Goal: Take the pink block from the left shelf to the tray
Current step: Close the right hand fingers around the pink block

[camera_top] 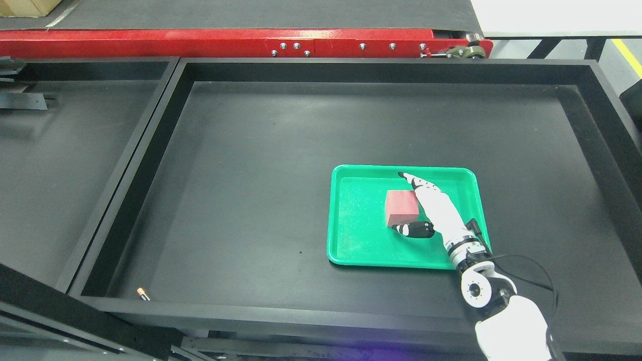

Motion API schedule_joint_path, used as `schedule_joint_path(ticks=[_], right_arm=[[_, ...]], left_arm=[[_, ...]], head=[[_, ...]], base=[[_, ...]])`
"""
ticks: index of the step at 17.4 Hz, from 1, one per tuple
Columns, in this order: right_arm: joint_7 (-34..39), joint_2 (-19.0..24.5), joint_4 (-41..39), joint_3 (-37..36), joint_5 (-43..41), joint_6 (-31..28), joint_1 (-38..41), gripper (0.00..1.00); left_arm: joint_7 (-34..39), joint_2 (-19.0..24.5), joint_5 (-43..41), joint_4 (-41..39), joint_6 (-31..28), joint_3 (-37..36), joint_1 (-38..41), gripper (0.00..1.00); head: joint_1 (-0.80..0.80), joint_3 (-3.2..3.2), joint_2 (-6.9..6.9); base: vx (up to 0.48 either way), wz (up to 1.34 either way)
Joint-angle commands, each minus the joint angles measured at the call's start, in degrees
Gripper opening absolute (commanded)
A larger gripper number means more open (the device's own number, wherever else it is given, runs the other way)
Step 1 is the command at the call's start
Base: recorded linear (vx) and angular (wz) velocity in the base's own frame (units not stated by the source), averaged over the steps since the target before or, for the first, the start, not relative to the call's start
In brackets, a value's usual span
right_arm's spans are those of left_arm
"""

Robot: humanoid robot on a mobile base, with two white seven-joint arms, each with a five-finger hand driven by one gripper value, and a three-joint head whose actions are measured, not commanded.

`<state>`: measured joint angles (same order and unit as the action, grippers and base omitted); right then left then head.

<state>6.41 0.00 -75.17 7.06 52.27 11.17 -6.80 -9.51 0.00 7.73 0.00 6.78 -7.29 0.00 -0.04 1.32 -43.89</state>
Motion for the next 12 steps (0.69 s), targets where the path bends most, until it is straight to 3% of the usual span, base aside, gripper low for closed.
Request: schedule_joint_path(ticks=[1, 4, 12], right_arm=[[-0.35, -1.00, 1.43, 0.33, 0.29, -0.01, 0.38, 0.71], [-0.35, -1.00, 1.43, 0.24, 0.29, 0.08, 0.64, 0.64], [-5.71, -1.00, 1.08, -0.29, 6.00, 0.69, 1.00, 0.13]], left_arm=[[0.01, 1.00, 0.00, -1.00, -0.01, 0.00, 1.14, 1.00], [0.01, 1.00, 0.00, -1.00, -0.01, 0.00, 1.14, 1.00], [0.01, 1.00, 0.00, -1.00, -0.01, 0.00, 1.14, 1.00]], head=[[0.00, 0.00, 0.00], [0.00, 0.00, 0.00], [0.00, 0.00, 0.00]], base=[[0.011, 0.00], [0.004, 0.00], [0.000, 0.00]])
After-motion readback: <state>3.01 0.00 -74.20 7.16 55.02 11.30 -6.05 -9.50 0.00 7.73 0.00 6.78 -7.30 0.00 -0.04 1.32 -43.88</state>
